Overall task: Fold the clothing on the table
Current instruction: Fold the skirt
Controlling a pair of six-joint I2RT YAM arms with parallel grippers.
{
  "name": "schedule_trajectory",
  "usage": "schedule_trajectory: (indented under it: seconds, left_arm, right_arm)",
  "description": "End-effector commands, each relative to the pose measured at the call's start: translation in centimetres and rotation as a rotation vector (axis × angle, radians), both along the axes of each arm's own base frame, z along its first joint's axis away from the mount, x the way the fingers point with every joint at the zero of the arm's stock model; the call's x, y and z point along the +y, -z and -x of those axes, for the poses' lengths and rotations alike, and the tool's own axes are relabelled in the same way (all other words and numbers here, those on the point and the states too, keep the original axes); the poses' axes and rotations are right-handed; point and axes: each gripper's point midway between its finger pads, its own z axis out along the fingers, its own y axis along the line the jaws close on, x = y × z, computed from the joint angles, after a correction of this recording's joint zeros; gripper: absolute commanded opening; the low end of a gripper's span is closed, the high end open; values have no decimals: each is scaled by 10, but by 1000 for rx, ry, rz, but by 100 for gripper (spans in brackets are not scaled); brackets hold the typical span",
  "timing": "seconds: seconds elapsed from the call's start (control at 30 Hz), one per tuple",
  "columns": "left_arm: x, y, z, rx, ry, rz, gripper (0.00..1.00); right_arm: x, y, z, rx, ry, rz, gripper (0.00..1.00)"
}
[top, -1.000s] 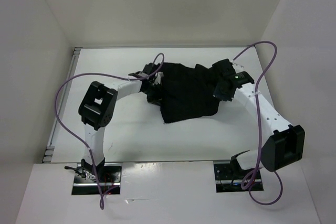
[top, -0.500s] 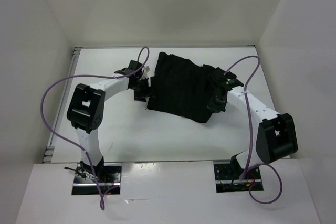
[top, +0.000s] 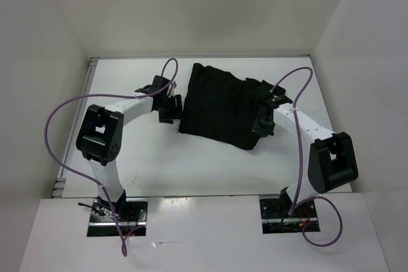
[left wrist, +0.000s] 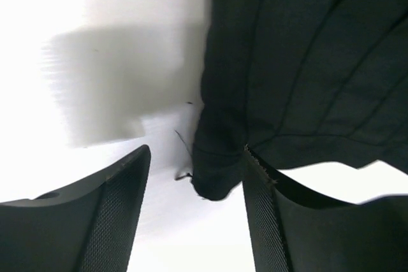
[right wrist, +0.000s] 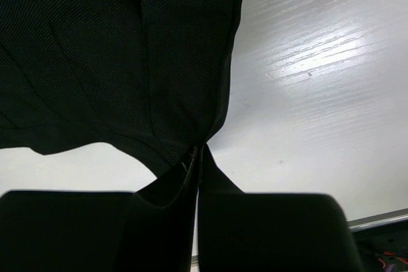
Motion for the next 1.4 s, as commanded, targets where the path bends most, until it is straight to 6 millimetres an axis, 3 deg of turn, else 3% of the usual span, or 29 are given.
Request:
schedule_trajectory:
  seconds: [0.0, 0.07, 0.27, 0.37, 0.53, 0.7, 0.97, 1.13, 1.17, 1.3, 1.37]
  left_arm:
    - [10, -1, -13, -57, -30, -47, 66]
    - [16, 7, -13, -46, -55, -80, 63]
    - [21, 6, -12, -59, -76, -93, 60]
    - [21, 18, -3, -30, -69, -112, 60]
    - [2, 21, 18, 9, -33, -48, 60]
    - [-14, 22, 26, 18, -4, 1, 60]
    - [-39, 47, 52, 70, 62, -51, 57]
    - [-51, 63, 63, 99, 93, -108, 40]
    - [-50, 71, 68, 118, 97, -133, 32]
    - [-64, 82, 80, 140, 136, -156, 26]
    - [-66, 85, 82, 137, 145, -182, 10]
  right_arm:
    - [-3, -8, -15, -45, 9, 20, 0]
    - [-3, -8, -15, -45, 9, 20, 0]
    - [-2, -8, -18, -45, 9, 20, 0]
    - [-2, -5, -17, -36, 9, 23, 0]
    - [-1, -3, -19, -27, 9, 26, 0]
    - [-1, 0, -21, -17, 9, 30, 0]
    - [-1, -2, -24, -18, 11, 39, 0]
    - [-2, -1, -22, -10, 11, 42, 0]
    - [-4, -4, -23, -21, 14, 47, 0]
    - [-5, -4, -19, -14, 13, 50, 0]
    - [-8, -7, -20, -24, 23, 46, 0]
